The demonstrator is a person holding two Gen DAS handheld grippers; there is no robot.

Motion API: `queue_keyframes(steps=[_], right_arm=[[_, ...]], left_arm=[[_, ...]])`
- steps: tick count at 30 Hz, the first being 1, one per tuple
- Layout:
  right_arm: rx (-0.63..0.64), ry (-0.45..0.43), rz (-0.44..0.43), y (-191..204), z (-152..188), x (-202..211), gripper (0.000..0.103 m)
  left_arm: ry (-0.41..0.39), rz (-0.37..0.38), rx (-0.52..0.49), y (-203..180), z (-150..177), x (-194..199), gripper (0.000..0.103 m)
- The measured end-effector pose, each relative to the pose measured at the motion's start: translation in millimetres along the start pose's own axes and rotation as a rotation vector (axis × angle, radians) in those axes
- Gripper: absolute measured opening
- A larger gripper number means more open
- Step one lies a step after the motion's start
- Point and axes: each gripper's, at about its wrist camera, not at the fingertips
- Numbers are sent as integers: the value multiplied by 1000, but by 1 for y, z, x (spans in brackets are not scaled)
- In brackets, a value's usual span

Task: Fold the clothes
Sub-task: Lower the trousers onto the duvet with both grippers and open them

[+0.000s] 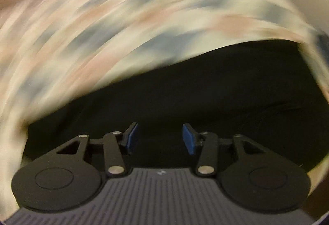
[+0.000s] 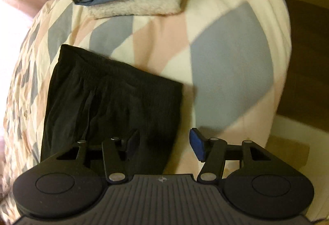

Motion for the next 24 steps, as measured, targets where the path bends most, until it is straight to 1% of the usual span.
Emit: queue_keyframes(steps=[3,5,7,11,15,19,22,23,24], right_arm=[[-17,16,-14,-9,14,1,56],[-2,28,-12,-11,17,-1,56],[4,40,-10,-11,18,-7,56],[-10,32,-32,-10,17,-16,56],[2,14,-15,-5,21,-28,56],[5,-8,-11,-2,28,-33,56],[-18,-32,-23,-5,30,-34,56],[-32,-38,-33,-7,30,-35,56],[-44,-43,-40,-9,29,-36,56]], left_arm=[[165,-127,270,101,73,-14,41],[230,-151,438,148,106,-23,41],[250,-147,591,184,126,-38,41],[221,-90,744,207,117,-88,50],[192,-30,894,230,108,-138,50],[200,17,953,237,96,-185,50],[194,31,954,239,88,-203,48],[193,31,946,239,86,-205,38],[189,25,925,238,84,-205,16]])
Point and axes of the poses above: each gripper's, at about its wrist camera, not at the fingertips, and x roughly against the way its jaws point, y to its left, z to its underside, and after that the axes turned 15 degrees about -z, right-handed
